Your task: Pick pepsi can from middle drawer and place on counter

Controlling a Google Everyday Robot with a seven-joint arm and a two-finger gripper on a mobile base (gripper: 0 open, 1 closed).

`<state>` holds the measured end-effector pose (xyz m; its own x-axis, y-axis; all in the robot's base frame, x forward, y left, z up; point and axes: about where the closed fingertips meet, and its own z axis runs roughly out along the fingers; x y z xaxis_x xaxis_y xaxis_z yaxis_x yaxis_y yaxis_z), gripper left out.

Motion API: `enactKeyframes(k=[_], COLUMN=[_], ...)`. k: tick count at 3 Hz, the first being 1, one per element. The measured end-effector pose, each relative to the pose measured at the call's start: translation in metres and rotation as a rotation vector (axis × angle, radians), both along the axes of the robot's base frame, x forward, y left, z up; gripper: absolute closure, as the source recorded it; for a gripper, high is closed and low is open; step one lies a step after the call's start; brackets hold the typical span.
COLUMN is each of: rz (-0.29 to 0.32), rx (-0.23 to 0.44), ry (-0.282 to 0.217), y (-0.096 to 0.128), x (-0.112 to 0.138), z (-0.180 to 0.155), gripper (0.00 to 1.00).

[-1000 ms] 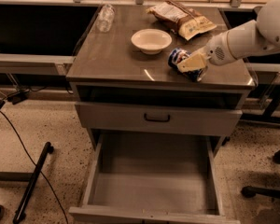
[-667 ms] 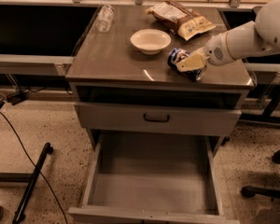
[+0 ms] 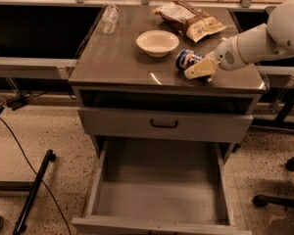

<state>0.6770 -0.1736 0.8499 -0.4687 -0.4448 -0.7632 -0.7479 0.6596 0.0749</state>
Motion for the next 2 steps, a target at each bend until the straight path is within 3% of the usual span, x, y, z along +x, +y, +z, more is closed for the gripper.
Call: enactKeyframes(k=[2], rz=[0.000], rx=[0.000], ry=[0.000], y=[0.0000], x=[0.0000], z=[-0.0001], gripper=[0.00])
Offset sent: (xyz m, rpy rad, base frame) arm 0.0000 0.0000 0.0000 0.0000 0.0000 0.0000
